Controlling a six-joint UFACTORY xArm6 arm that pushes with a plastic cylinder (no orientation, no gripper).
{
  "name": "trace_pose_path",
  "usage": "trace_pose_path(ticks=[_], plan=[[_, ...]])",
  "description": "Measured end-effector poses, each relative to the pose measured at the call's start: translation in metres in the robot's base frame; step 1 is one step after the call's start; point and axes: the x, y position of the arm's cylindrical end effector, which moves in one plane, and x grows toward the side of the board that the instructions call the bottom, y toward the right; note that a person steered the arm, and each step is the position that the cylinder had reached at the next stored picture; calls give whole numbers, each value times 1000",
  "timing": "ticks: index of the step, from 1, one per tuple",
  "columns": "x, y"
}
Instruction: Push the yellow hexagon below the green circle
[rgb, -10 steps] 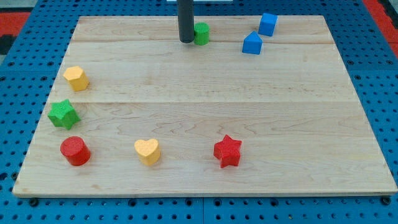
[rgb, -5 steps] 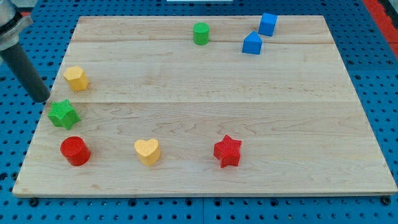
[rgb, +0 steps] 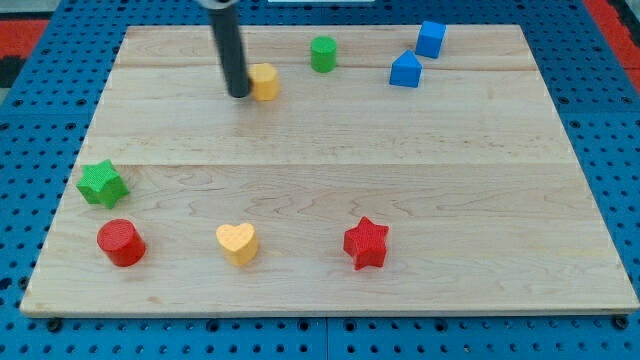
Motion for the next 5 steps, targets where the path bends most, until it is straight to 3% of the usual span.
trace_pose_path(ticks=[2,3,4,5], plan=[[-7,107],[-13,124],[-55,121],[-60,89]])
